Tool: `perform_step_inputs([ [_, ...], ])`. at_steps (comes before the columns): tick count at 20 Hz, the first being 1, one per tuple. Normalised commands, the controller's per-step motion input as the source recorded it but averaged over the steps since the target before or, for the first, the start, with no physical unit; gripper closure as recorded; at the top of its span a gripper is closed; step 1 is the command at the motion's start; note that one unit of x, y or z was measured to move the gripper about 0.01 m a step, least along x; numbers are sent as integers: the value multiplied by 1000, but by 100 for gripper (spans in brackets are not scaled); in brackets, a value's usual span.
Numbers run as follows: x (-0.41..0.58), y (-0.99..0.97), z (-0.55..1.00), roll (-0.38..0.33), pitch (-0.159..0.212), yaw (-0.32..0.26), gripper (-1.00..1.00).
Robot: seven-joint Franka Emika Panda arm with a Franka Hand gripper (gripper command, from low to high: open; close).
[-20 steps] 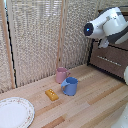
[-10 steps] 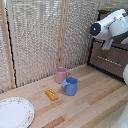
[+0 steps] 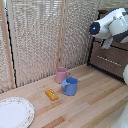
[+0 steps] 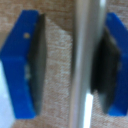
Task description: Propose to navigate your clamp on the clench of the first drawer. Use gentle force to register to the cabinet. Send posterior your swing mandate till over it lurks, a cup of pink essence. Fortify your grip after aiming concentric with the pink cup’s periphery. Manoeuvre the pink towards the cabinet's top. Drop your compression till the cup is resting inside.
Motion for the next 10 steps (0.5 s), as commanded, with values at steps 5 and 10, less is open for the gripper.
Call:
perform_step_inputs([
  [5,6,884,-82,-41,44,28,100],
  [10,225,978,-101,-1,36,4,100],
])
